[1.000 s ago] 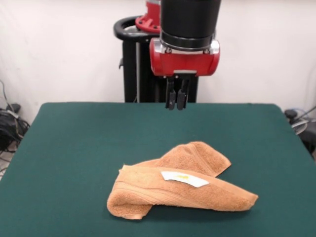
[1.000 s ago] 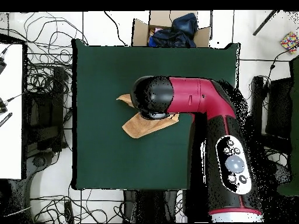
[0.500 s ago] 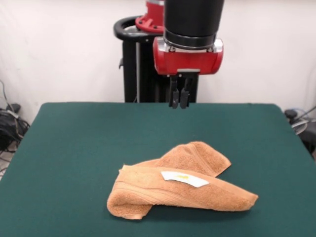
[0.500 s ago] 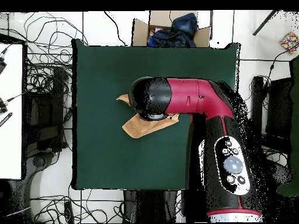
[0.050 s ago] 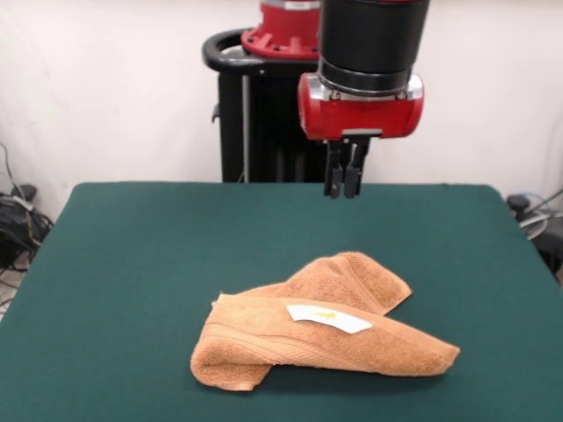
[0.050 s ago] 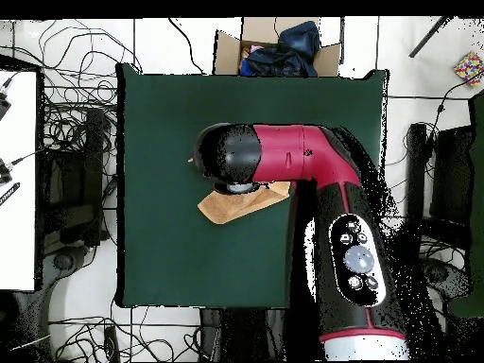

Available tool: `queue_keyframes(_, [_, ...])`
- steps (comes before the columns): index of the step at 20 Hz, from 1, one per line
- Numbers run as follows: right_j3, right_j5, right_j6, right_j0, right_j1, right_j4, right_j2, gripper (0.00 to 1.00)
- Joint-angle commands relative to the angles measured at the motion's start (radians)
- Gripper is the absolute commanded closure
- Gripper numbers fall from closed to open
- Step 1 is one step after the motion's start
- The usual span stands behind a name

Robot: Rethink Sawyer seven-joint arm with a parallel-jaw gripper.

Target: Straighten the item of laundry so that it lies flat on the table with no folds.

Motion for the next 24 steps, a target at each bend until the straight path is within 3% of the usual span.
queue_keyframes(1, [-0.02,-0.02,0.046,0.028,0.04,-0.034,0.017,1.0])
queue_keyframes(24, [-0.031,-0.024,0.024,0.004,0.052,-0.007,0.032,1.0])
